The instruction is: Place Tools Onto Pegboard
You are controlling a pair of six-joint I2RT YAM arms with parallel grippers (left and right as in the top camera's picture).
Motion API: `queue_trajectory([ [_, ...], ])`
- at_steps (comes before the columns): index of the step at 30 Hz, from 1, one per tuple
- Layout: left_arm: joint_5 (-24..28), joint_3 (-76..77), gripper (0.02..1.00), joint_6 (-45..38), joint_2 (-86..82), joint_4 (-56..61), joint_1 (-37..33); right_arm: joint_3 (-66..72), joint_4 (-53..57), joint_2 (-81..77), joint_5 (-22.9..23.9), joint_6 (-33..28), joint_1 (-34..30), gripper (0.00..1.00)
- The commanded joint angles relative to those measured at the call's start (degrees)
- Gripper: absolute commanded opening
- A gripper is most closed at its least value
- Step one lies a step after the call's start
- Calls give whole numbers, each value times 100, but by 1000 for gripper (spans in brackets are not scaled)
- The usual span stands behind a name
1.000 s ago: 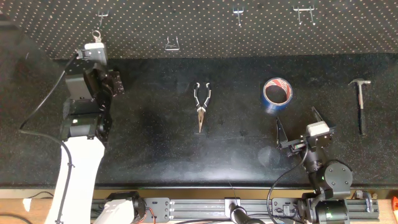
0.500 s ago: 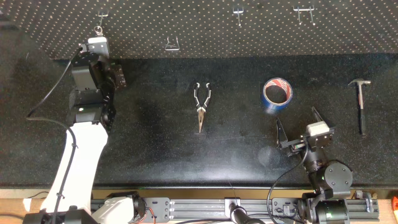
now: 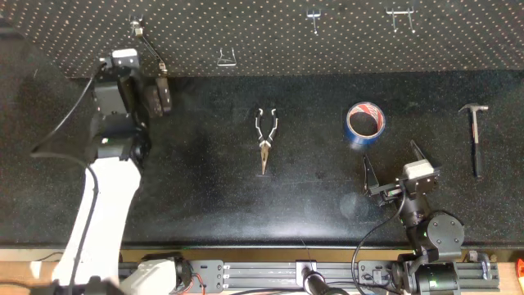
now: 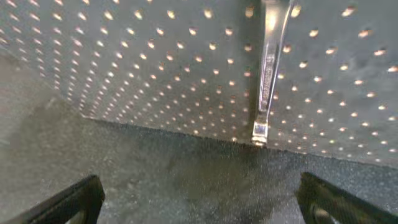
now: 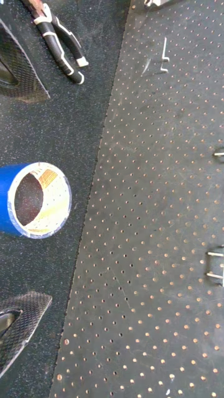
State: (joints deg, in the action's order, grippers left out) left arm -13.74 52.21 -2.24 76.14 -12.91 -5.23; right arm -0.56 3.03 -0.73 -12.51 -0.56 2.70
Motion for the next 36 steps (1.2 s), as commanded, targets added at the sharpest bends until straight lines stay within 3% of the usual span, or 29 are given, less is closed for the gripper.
queue_trajectory([
  [1,1121,61,996,31,-2608,-2564,651,33,15,50,7,-61,-24,998],
  [2,1150,63,996,33,-2988,-2599,682,33,13,50,7,-61,-24,1000],
  [6,2909,63,996,848,-4295,-3414,684,33,15,50,7,-61,-24,1000],
  [7,2966,63,1000,1023,-4175,-3987,695,33,13,50,7,-61,-24,1000],
  [9,2944,63,998,1106,-3744,-4601,793,33,15,50,9,-61,-24,1000],
  [11,2280,63,1000,1950,-2614,-4465,1711,33,15,50,7,-61,-24,1000],
  [13,2059,339,998,2697,-254,-3331,3154,33,15,50,7,-61,-24,1000],
  [15,1996,962,998,2708,807,-3353,3390,33,13,50,7,-61,-24,1000],
  [17,1989,1631,998,2682,1633,-3418,3418,33,13,50,7,-61,-24,1000],
  [19,1637,2079,996,2669,2124,-3418,3418,33,15,50,7,-61,-24,1000],
  [23,1731,2144,993,2575,2258,-3112,3414,33,15,50,7,-61,-24,1000],
  [27,1045,2142,996,2909,2304,-3051,3414,33,15,50,9,-61,-24,1000],
  [32,946,2144,998,3346,2710,-2822,3421,33,13,50,7,-61,-24,1000],
  [36,1161,2144,998,3355,2964,-2774,3425,33,15,50,7,-61,-24,1000],
])
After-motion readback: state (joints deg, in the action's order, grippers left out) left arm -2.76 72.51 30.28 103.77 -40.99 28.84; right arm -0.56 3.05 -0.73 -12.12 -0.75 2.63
